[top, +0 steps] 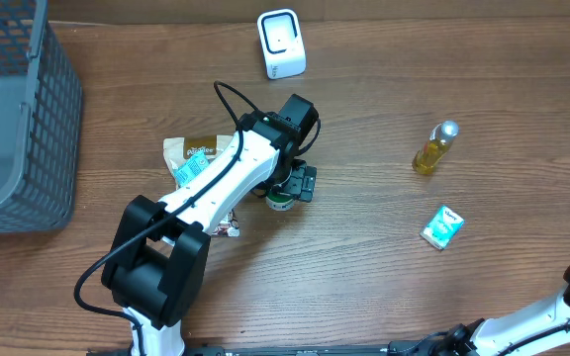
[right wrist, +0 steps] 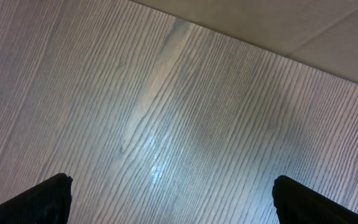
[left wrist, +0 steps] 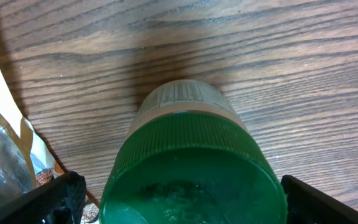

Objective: Scan the item barcode

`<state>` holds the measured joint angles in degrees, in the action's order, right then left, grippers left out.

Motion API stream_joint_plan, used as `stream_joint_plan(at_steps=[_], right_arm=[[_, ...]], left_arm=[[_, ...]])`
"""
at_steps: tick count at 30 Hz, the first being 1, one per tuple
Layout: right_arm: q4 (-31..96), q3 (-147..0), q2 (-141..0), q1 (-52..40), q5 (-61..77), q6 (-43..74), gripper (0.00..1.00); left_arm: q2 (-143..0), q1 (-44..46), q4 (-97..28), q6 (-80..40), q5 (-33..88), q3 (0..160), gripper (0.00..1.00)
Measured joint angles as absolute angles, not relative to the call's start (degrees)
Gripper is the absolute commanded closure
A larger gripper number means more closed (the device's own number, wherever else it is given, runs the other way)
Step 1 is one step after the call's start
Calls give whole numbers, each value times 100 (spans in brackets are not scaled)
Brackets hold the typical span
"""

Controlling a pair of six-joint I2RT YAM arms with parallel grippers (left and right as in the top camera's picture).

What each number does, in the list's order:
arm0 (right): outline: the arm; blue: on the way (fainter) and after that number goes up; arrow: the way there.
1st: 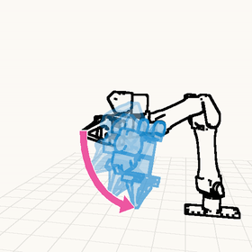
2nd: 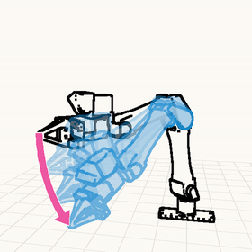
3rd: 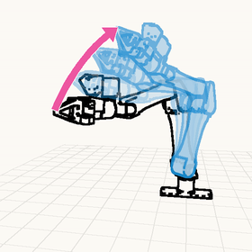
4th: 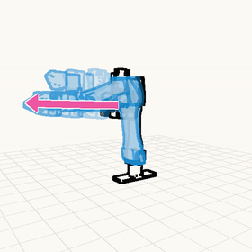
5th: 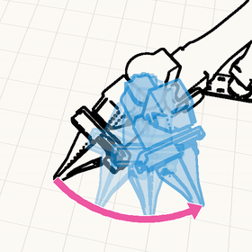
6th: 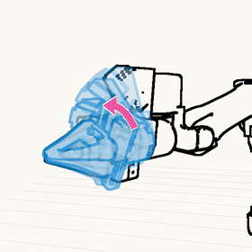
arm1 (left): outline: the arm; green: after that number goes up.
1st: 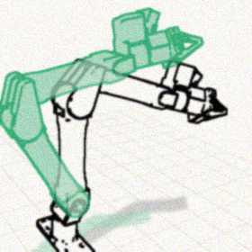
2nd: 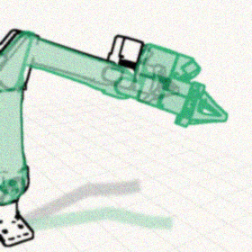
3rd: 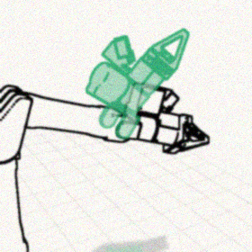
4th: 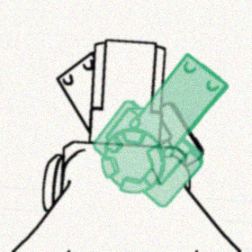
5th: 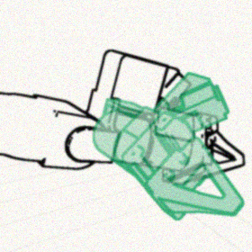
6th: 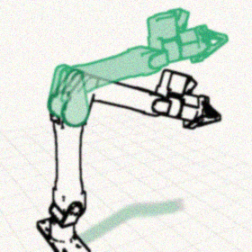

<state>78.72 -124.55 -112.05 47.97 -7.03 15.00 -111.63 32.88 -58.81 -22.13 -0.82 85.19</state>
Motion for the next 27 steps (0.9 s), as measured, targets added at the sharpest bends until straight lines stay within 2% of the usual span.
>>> stream_joint_plan(at_steps=[5, 17, 27], right_arm=[[7874, -12455, -11205, 4797, -705, 1498, 0], [7872, -12455, -11205, 4797, -701, 1500, 0], [7872, -12455, -11205, 4797, -703, 1500, 0]], left_arm=[[-10980, 3288, -5913, -2211, -84, 8499, 0], [-9292, 3288, -5889, -1927, -528, 8488, 0], [-9148, 3288, -6165, -1750, -843, 8488, 0]])
